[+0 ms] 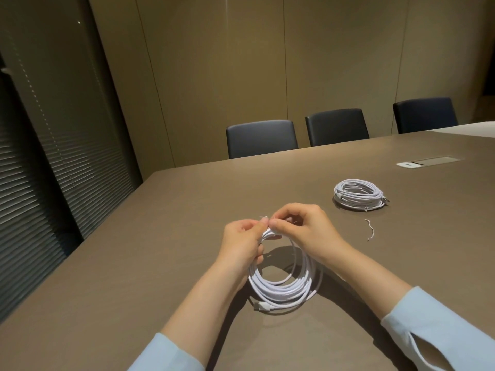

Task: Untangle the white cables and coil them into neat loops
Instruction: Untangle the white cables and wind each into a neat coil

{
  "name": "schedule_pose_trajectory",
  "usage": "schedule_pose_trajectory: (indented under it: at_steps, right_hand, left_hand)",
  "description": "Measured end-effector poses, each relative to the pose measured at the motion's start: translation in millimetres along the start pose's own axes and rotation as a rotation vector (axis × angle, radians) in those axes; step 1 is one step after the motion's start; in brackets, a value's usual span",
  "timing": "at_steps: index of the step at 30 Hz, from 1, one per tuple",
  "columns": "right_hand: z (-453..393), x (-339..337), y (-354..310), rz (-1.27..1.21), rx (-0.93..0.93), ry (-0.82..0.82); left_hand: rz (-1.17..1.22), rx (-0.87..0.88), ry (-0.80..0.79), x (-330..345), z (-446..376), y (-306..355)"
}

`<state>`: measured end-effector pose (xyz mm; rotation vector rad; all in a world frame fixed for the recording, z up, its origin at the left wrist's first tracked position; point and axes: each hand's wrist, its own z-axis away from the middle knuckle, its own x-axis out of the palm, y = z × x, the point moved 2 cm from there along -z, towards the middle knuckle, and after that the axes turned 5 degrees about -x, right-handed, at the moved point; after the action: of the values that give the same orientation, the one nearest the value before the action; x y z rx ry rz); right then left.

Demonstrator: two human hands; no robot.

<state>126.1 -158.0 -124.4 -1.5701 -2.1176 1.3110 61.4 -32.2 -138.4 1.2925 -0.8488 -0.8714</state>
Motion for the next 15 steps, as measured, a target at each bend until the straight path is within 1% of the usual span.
schedule_pose_trajectory:
  at_steps: [3,7,13,15]
  right_hand:
    - [-1.5,-2.5,0.3,-0.032,0.032,0.051]
    - [-2.0,-6.8,-0.6,-0.019,0.048,0.07]
    - [0.3,-8.2,-8.6,-0.085,0.109,0.023]
    - [0.1,-9.9,-9.4,-0.118,0.129,0.022]
  left_hand:
    - [0.02,0.024,-0.008,0.7,0.5,1.2]
    - [0.048,0.018,-0.048,2.9,5.8,5.4]
    - [0.081,-0.039,-0.104,2.5,12.0,11.8]
    - [0.011,-0.011,-0.131,1.3,12.1,11.0]
